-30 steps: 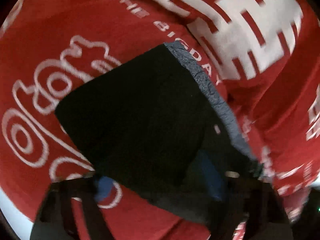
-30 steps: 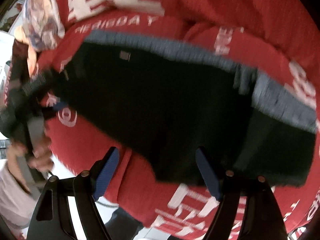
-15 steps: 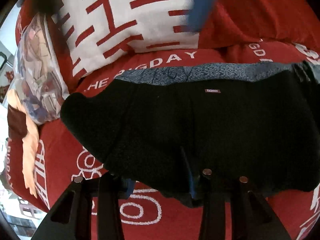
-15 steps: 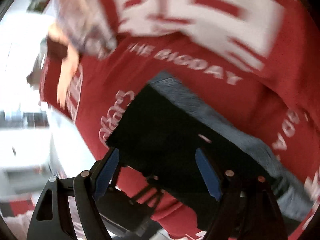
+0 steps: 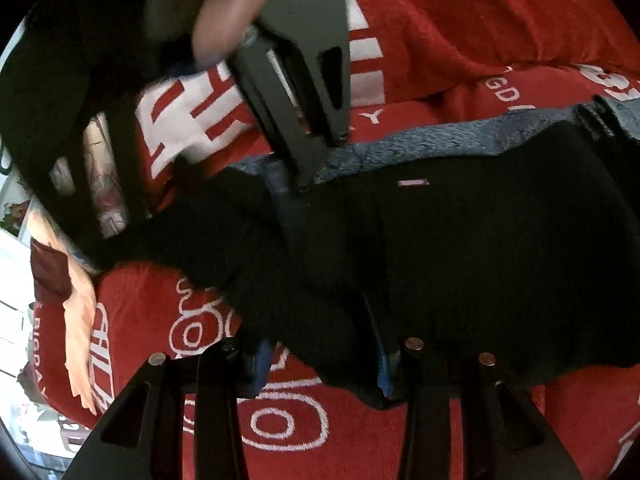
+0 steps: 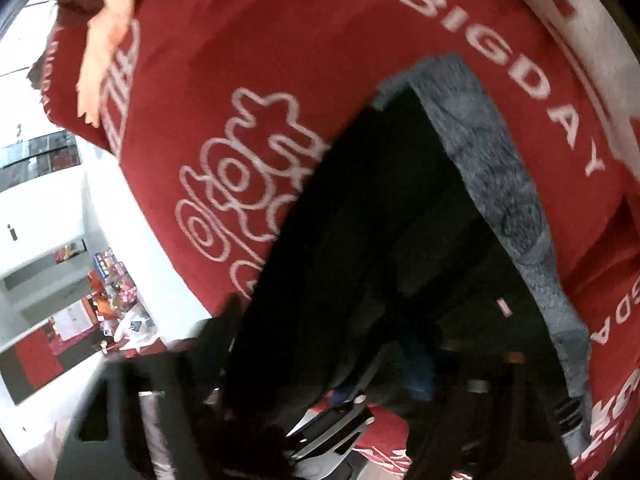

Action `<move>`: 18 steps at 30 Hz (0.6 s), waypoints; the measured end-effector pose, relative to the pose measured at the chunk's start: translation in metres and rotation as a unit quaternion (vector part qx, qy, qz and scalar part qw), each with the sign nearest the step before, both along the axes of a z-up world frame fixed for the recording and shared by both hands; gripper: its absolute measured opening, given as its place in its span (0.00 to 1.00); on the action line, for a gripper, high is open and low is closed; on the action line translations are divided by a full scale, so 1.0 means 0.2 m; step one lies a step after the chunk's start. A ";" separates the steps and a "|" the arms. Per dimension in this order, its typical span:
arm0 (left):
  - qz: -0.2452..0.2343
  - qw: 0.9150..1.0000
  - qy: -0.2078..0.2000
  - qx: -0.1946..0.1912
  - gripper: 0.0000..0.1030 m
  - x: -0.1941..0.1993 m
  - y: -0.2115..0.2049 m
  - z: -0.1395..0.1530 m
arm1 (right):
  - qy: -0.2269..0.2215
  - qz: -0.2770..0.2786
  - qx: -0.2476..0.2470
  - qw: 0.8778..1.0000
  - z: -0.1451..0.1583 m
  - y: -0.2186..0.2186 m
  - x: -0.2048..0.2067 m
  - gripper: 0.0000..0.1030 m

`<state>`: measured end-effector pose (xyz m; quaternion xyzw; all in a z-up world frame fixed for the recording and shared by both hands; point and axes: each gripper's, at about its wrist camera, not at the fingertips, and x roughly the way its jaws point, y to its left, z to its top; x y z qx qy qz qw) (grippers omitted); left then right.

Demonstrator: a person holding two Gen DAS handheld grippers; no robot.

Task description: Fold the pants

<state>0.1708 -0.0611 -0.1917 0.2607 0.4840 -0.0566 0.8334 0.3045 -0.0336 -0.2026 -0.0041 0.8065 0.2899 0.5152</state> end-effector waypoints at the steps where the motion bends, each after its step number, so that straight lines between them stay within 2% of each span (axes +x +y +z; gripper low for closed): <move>1: -0.008 1.000 -0.006 0.004 0.41 -0.01 -0.02 0.02 | -0.008 -0.012 0.010 1.000 0.02 -0.04 0.00 0.23; 3: -0.022 1.000 -0.016 0.006 0.41 -0.04 -0.07 0.07 | -0.041 -0.017 0.031 0.999 0.10 -0.10 -0.01 0.21; 5: -0.028 0.999 -0.025 -0.006 0.41 -0.06 -0.11 0.16 | -0.056 -0.034 0.059 0.996 0.19 -0.20 -0.04 0.20; 9: -0.029 0.998 -0.031 -0.056 0.41 -0.07 -0.20 0.35 | -0.073 -0.100 0.128 0.984 0.34 -0.48 -0.10 0.20; 14: -0.068 0.989 -0.041 -0.125 0.41 -0.11 -0.45 0.60 | -0.121 -0.194 0.197 0.953 0.55 -0.94 -0.24 0.20; 18: -0.128 0.980 -0.040 -0.150 0.41 -0.17 -0.70 0.73 | -0.154 -0.254 0.221 0.929 0.67 -1.34 -0.37 0.21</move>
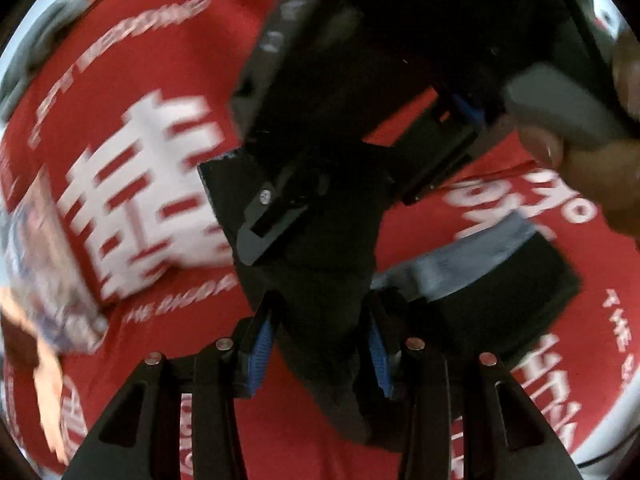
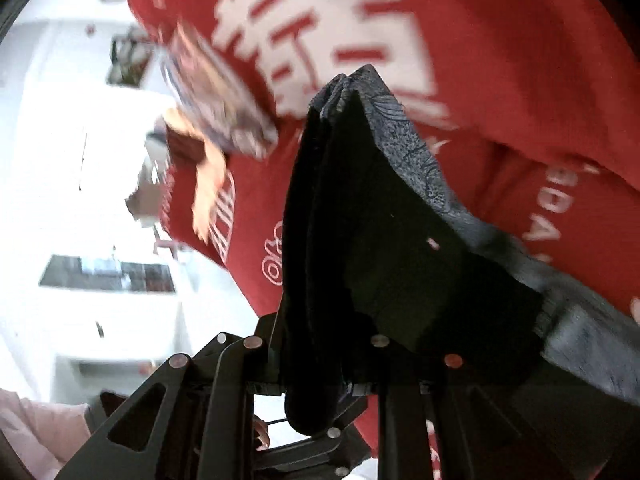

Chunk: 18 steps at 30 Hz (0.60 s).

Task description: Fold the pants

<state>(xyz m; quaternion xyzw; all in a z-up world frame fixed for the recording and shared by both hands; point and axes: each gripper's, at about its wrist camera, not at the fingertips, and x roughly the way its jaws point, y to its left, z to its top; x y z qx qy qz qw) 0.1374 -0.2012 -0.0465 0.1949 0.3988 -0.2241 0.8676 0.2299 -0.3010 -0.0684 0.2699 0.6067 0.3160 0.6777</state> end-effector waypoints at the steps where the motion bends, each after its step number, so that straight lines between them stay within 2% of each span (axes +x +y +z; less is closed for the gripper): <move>1: -0.019 1.000 0.004 -0.005 0.41 -0.02 -0.10 0.03 | -0.006 -0.017 0.006 1.000 0.02 -0.10 -0.04 0.21; 4: -0.055 0.998 0.011 -0.015 0.41 -0.08 -0.31 0.07 | -0.012 -0.074 0.029 0.997 0.02 -0.41 -0.19 0.21; 8: -0.113 0.993 0.013 0.007 0.44 -0.19 -0.58 0.01 | -0.010 -0.142 0.046 0.989 -0.06 -0.75 -0.38 0.21; 12: -0.151 0.987 0.050 0.026 0.44 -0.31 -0.81 -0.15 | 0.019 -0.187 0.048 0.981 -0.26 -0.97 -0.57 0.22; 18: -0.163 0.980 0.095 0.067 0.44 -0.41 -1.01 -0.40 | 0.062 -0.214 0.023 0.975 -0.58 -1.13 -0.71 0.22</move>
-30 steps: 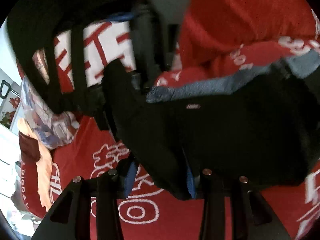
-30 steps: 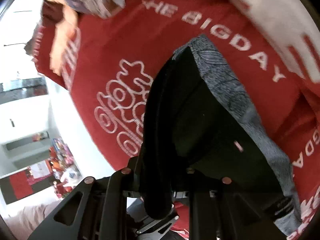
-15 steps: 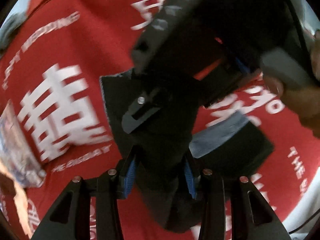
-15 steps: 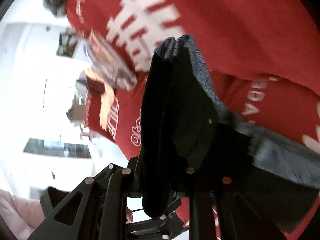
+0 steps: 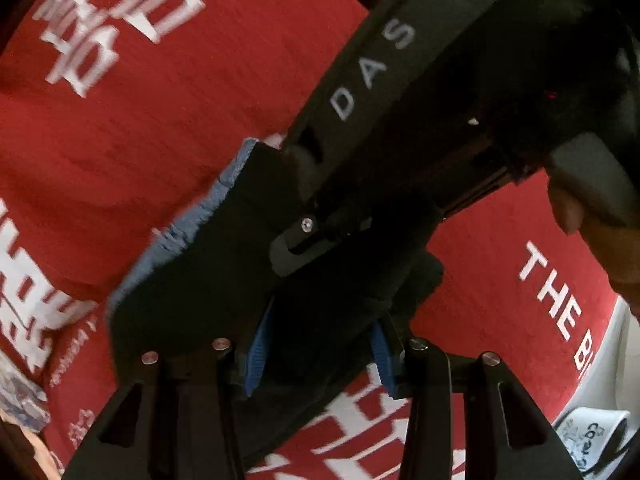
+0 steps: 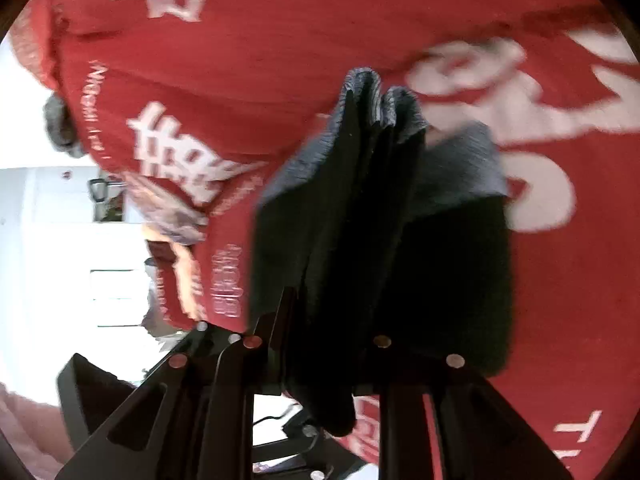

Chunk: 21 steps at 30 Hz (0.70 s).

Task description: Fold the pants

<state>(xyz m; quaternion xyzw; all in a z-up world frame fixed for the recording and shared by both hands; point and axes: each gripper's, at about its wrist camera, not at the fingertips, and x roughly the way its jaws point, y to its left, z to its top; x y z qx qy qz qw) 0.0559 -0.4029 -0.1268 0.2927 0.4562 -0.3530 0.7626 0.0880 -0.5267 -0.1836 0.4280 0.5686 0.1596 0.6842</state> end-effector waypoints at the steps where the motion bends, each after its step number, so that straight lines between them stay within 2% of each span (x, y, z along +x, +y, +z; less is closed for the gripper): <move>1: -0.003 1.000 0.003 0.007 0.44 -0.01 -0.01 -0.03 | 0.007 -0.003 -0.003 1.000 -0.04 -0.02 -0.01 0.22; 3: -0.022 0.999 -0.002 0.027 0.56 -0.04 -0.04 -0.08 | 0.018 -0.008 -0.007 1.000 -0.11 -0.04 -0.03 0.22; 4: -0.028 0.999 0.004 0.032 0.67 -0.05 -0.04 -0.09 | 0.022 -0.007 -0.010 1.000 -0.13 -0.03 -0.03 0.23; 8: -0.029 0.999 0.015 0.028 0.69 -0.06 0.05 -0.01 | 0.026 -0.012 -0.024 0.999 -0.11 -0.05 -0.05 0.30; 11: -0.009 1.000 0.016 0.022 0.70 -0.04 0.15 0.09 | 0.030 -0.010 -0.064 0.997 -0.04 -0.07 -0.06 0.32; 13: 0.012 1.000 0.004 0.023 0.71 -0.01 0.24 0.15 | 0.041 -0.014 -0.110 0.993 -0.01 -0.09 -0.07 0.32; 14: 0.026 0.999 -0.004 0.027 0.81 0.01 0.29 0.17 | 0.048 -0.020 -0.135 0.989 0.02 -0.11 -0.09 0.32; 15: 0.036 0.999 -0.010 0.029 0.85 0.03 0.31 0.19 | 0.051 -0.030 -0.145 0.988 0.04 -0.13 -0.10 0.32; 17: 0.071 0.997 -0.020 0.027 0.87 0.09 0.41 0.22 | 0.054 -0.057 -0.152 0.985 0.08 -0.16 -0.14 0.32; 20: 0.140 0.990 0.002 0.028 0.87 0.24 0.60 0.20 | 0.037 -0.067 -0.180 0.981 0.19 -0.15 -0.19 0.32; 21: 0.174 0.984 0.025 0.026 0.87 0.31 0.67 0.18 | 0.028 -0.063 -0.188 0.980 0.22 -0.13 -0.19 0.32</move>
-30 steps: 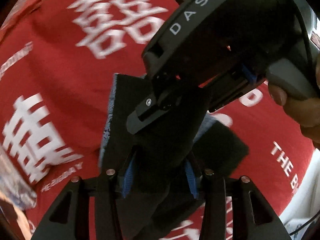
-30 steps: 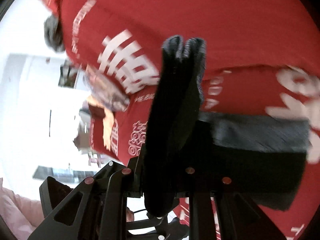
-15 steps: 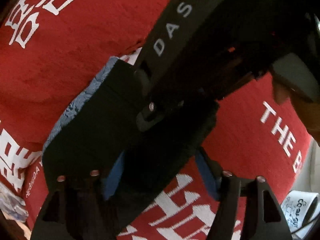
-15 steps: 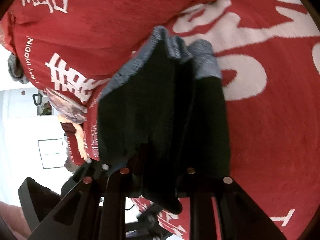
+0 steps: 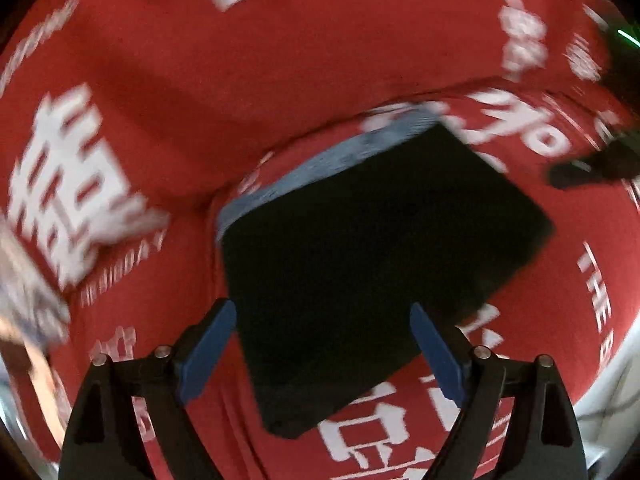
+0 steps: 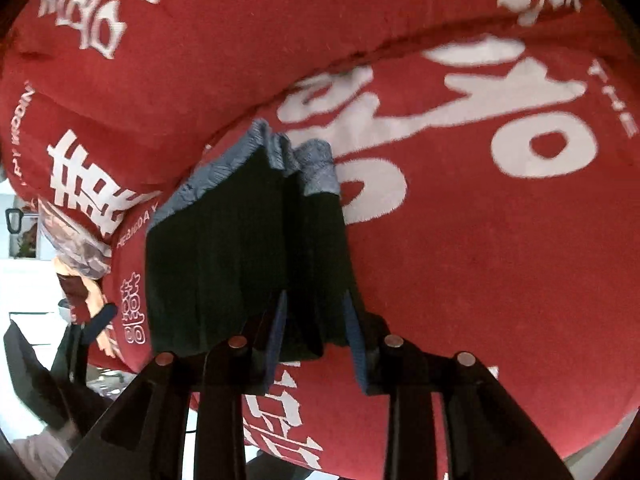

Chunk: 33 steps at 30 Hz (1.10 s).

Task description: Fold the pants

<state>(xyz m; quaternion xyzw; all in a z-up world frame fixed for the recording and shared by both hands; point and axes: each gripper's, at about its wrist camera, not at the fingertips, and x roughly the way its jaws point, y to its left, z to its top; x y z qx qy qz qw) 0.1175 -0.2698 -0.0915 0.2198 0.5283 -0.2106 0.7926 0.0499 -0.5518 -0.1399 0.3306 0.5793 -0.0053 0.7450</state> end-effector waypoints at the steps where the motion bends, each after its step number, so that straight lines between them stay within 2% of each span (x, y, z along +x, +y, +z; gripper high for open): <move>1: 0.019 1.000 0.013 -0.003 0.87 0.01 0.03 -0.04 | -0.010 0.012 -0.011 1.000 0.04 0.04 0.01 0.32; 3: 0.078 0.996 0.050 -0.007 0.87 0.08 0.14 -0.13 | -0.017 0.034 -0.021 0.999 0.06 0.10 0.04 0.32; 5: 0.103 0.992 0.077 0.011 0.87 0.09 0.19 -0.24 | -0.011 0.059 -0.028 0.998 0.04 0.16 0.07 0.32; 8: 0.123 0.986 0.109 0.002 0.87 0.08 0.23 -0.33 | 0.024 0.090 -0.058 0.994 -0.07 0.25 0.09 0.32; 10: 0.126 0.985 0.118 -0.002 0.87 0.07 0.21 -0.34 | 0.048 0.079 -0.065 0.994 -0.16 0.27 0.04 0.32; 13: 0.130 0.984 0.124 -0.008 0.87 0.04 0.21 -0.33 | 0.040 0.047 -0.055 0.997 -0.17 0.25 -0.01 0.32; 19: 0.125 0.983 0.136 -0.005 0.87 0.05 0.20 -0.29 | 0.058 0.070 -0.078 0.993 -0.13 0.29 0.00 0.32; 26: 0.125 0.981 0.145 0.004 0.87 0.06 0.22 -0.28 | 0.064 0.055 -0.070 0.994 -0.07 0.29 -0.03 0.32; 27: 0.126 0.981 0.146 0.003 0.87 0.06 0.22 -0.28 | 0.064 0.053 -0.071 0.994 -0.06 0.28 -0.03 0.33; 30: 0.127 0.981 0.144 0.002 0.87 0.06 0.21 -0.27 | 0.064 0.053 -0.074 0.994 -0.04 0.28 -0.01 0.44; 31: 0.127 0.981 0.144 0.003 0.91 0.06 0.21 -0.27 | 0.061 0.053 -0.075 0.994 -0.03 0.27 -0.01 0.45; 32: 0.128 0.981 0.145 0.004 1.00 0.06 0.21 -0.27 | 0.060 0.054 -0.075 0.994 -0.02 0.27 -0.01 0.45; 33: 0.129 0.981 0.143 0.004 1.00 0.06 0.21 -0.27 | 0.059 0.054 -0.075 0.994 -0.01 0.27 0.00 0.46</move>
